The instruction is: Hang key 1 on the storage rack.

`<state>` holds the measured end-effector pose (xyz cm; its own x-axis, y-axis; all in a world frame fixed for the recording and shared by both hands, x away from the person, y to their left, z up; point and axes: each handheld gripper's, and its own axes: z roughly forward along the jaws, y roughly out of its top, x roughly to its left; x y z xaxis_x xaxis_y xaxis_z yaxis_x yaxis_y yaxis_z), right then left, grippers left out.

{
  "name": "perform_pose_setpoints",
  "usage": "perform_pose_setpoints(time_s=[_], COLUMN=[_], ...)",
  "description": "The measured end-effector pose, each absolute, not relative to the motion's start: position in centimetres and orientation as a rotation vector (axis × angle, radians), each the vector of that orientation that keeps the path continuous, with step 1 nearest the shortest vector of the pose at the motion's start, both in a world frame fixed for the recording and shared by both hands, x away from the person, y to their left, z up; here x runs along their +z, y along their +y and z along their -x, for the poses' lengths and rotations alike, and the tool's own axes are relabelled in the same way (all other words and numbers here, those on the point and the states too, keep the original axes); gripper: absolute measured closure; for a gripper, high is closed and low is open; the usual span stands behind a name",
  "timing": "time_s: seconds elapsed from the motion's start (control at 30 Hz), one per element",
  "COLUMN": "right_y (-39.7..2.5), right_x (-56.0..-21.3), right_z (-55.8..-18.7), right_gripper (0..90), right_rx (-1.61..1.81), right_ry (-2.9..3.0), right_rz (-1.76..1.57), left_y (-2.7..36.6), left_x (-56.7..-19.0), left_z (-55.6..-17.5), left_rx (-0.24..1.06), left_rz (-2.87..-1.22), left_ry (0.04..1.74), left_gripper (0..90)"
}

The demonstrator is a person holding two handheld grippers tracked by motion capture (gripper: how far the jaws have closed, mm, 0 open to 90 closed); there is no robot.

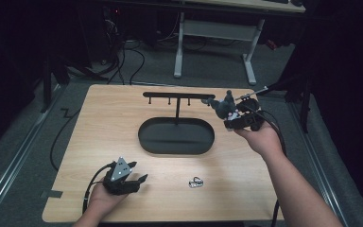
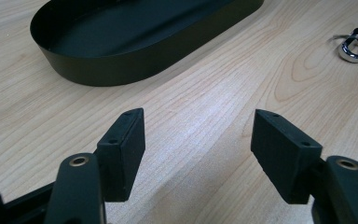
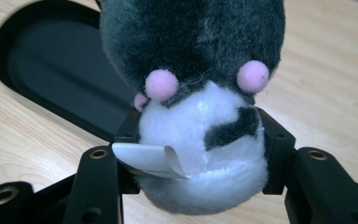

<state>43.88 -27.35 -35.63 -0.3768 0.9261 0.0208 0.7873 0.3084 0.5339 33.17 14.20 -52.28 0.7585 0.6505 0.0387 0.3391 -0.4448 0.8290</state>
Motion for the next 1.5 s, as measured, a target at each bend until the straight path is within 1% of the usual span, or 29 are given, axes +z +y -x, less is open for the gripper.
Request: perform_pose_setpoints(time_s=[0.13, 0.33, 0.7, 1.0, 1.2, 1.3, 1.5], right_y=[-27.5, -26.7, -25.1, -24.9, -24.7, -24.5, -24.6], right_x=[-37.6, -39.7, -42.0, -42.6, -43.0, -42.8, -42.1], right_z=[-44.1, -44.5, -45.7, -46.2, -46.5, -46.3, -44.9], right_gripper=[47.6, 47.3, 46.0, 43.8, 34.0, 32.5, 33.6], right_rx=[0.649, 0.629, 0.642, 0.634, 0.649, 0.647, 0.666], right_ry=[2.311, 2.343, 2.371, 2.368, 2.370, 2.376, 2.369], right_rz=[-1.570, -1.565, -1.580, -1.609, -1.618, -1.589, -1.513], left_y=[14.2, 14.2, 14.2, 14.3, 14.2, 14.2, 14.3], left_x=[-52.3, -52.3, -52.3, -52.1, -52.1, -52.2, -52.1], left_z=[-33.2, -33.1, -33.1, -33.1, -33.1, -33.2, -33.1], left_rx=[0.449, 0.447, 0.451, 0.449, 0.450, 0.444, 0.447], left_rz=[-2.061, -2.064, -2.068, -2.061, -2.060, -2.062, -2.056], left_ry=[0.745, 0.745, 0.742, 0.741, 0.738, 0.743, 0.743], left_gripper=[36.0, 36.0, 36.2, 36.5, 36.5, 36.4, 36.3])
